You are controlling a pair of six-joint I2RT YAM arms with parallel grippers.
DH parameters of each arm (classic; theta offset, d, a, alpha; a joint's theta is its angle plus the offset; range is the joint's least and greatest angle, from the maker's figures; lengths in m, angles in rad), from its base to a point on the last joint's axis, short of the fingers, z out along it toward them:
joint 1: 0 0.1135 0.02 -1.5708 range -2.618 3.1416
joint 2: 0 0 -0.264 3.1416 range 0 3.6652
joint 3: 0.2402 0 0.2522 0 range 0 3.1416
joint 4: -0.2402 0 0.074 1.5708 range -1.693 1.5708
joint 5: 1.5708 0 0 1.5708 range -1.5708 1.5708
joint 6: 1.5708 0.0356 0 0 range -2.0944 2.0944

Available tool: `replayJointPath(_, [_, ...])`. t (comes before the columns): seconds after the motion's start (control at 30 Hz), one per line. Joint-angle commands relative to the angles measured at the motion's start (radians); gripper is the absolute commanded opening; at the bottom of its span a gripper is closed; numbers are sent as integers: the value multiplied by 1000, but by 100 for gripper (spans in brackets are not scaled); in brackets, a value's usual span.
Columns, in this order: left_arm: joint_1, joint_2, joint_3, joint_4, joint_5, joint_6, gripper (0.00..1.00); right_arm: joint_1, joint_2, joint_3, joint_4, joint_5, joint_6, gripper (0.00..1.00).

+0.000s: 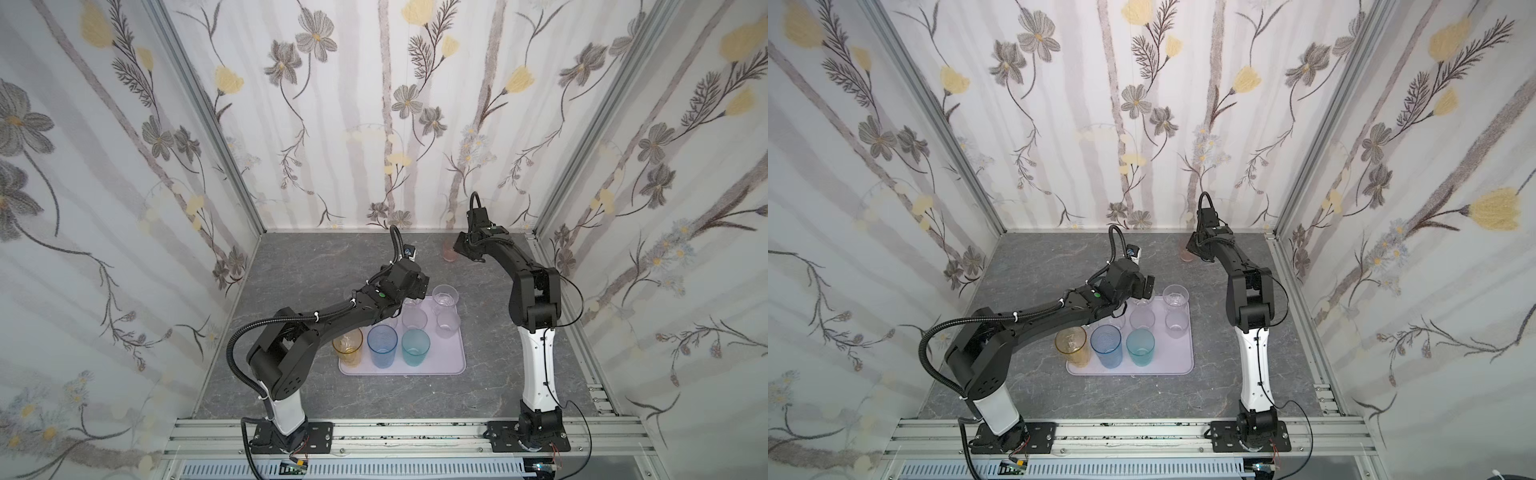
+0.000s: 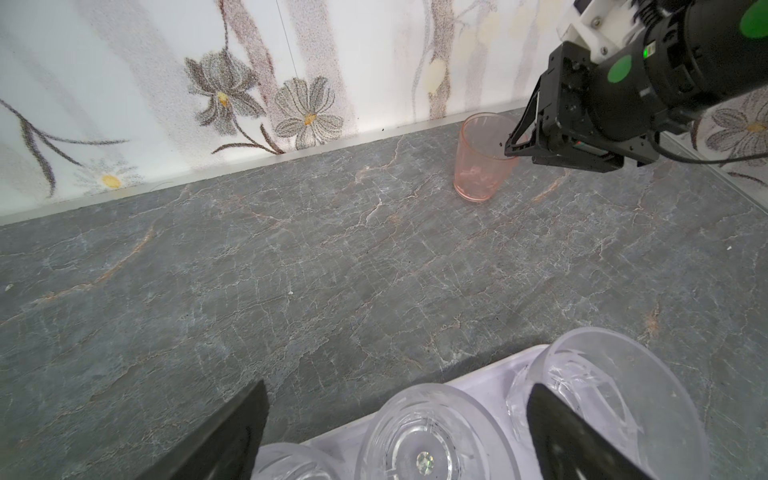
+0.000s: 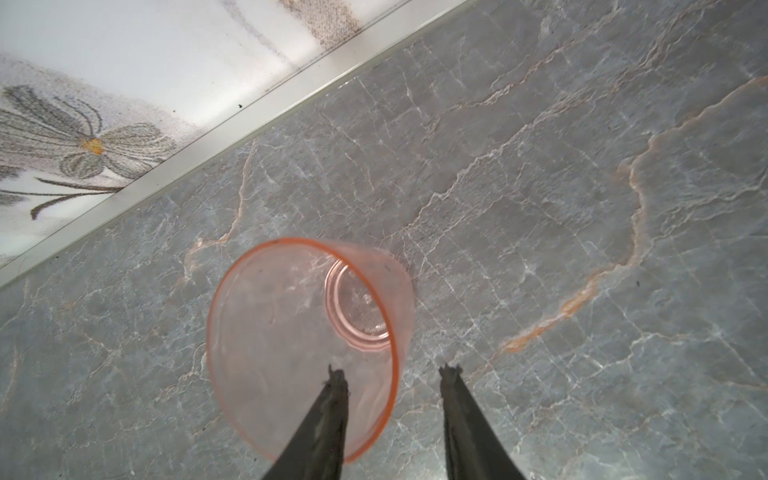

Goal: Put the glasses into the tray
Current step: 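Move the right gripper to the pink cup and grasp it, then lift the pink cup and carry it over the tray's nearest corner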

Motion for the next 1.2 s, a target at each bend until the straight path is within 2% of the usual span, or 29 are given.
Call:
replayJointPath(0.0, [0,-3,-5,13,-20,15,100,-5,20,16,47,-20,14,33])
replayJointPath(0.2, [1,-7,-8,14,-22,16,100,-10,30,18,51,-30,8,18])
replayJointPath(0.47, [1,-15,-10,13,-28,22,100,-9,0,17,36,-26,-10,7])
replayJointPath(0.73, [27,-63,-27,12,-83,79,100,8,-161,-60,59,-83,-7,4])
replayJointPath(1.17, [102,-255,-110,12,-105,97,100,103,-499,-335,114,-305,-28,3])
